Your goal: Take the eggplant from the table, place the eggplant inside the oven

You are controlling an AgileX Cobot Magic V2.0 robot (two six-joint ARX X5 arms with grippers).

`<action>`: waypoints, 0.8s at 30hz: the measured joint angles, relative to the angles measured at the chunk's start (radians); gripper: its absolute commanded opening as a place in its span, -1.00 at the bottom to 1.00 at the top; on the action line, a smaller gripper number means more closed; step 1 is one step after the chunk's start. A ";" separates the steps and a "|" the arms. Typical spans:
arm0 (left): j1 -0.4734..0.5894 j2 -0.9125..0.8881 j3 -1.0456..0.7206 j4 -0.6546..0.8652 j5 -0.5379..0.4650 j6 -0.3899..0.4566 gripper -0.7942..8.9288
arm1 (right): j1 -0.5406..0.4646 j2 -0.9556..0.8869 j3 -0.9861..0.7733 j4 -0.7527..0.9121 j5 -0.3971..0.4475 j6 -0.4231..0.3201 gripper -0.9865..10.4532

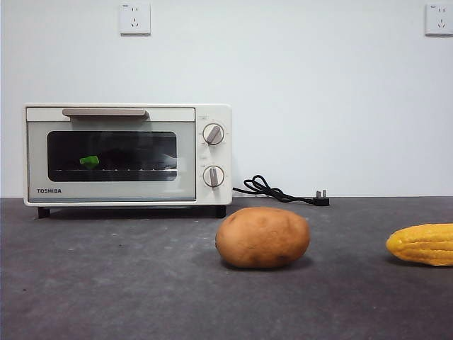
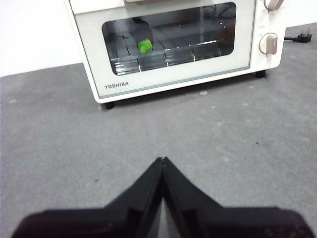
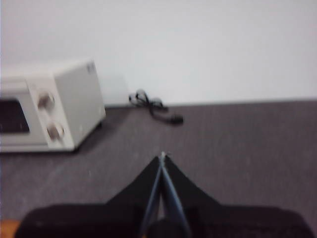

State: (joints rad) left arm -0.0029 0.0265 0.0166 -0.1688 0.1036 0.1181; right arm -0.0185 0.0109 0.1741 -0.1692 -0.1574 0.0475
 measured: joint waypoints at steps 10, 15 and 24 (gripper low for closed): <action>0.000 0.024 0.000 0.000 0.000 0.000 -0.85 | 0.004 0.000 -0.119 0.046 0.000 0.002 -0.83; 0.000 0.030 0.000 0.000 0.000 0.000 -0.85 | 0.004 0.000 -0.151 0.029 -0.007 0.002 -0.83; 0.000 0.032 0.000 0.000 0.000 0.000 -0.85 | 0.004 0.000 -0.151 -0.006 -0.008 0.001 -0.83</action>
State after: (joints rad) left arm -0.0029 0.0582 0.0166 -0.1692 0.1036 0.1181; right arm -0.0143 0.0109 0.0235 -0.1749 -0.1650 0.0483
